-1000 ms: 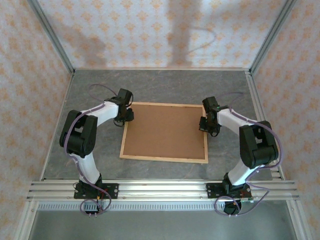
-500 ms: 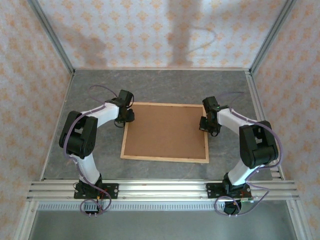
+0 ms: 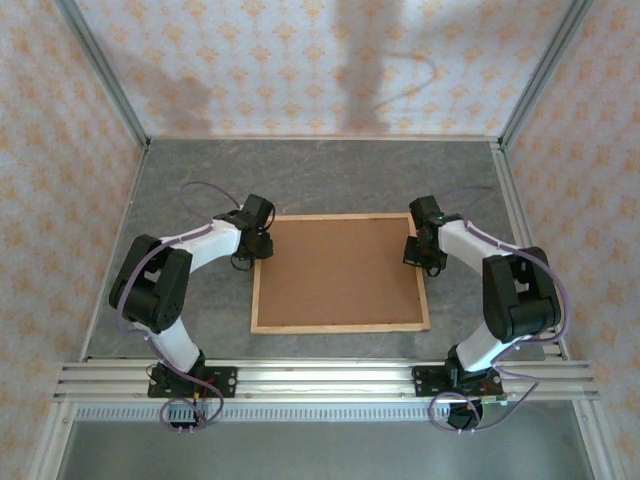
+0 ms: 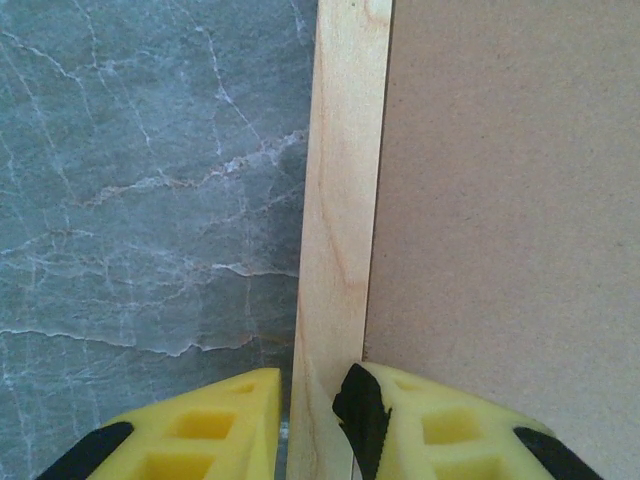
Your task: Put the photo into the frame
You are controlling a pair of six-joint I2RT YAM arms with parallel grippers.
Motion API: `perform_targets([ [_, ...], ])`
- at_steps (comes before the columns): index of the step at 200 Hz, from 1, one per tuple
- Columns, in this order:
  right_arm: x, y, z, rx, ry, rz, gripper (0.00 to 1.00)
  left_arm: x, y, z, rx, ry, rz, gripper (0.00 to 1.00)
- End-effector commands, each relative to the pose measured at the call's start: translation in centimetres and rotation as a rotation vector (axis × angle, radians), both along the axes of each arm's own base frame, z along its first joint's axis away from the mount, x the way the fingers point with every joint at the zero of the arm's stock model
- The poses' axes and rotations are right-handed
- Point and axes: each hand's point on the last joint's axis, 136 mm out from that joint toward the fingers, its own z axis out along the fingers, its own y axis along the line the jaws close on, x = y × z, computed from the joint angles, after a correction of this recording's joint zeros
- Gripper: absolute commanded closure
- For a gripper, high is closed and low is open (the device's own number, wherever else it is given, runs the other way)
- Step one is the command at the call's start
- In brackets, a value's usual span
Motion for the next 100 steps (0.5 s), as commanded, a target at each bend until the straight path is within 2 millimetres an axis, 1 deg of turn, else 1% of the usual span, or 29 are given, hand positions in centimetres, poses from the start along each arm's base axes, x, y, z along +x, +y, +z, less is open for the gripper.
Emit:
perform_targets([
  [1,-0.7,1.3,-0.2,0.066,0.016,0.0,0.93,-7.2,-0.6,-4.6,0.0,0.295,-0.048,0.69],
  [26,-0.6,1.4,-0.2,0.069,0.016,0.002,0.93,-7.1,-0.5,-4.9,0.011,0.289,-0.053,0.66],
  [56,-0.5,1.4,-0.2,0.067,0.019,0.006,0.93,-7.7,-0.4,-5.7,0.017,0.299,-0.056,0.64],
  [100,-0.4,1.4,-0.2,0.062,0.025,0.008,0.94,-7.7,-0.8,-6.1,0.027,0.297,-0.082,0.61],
])
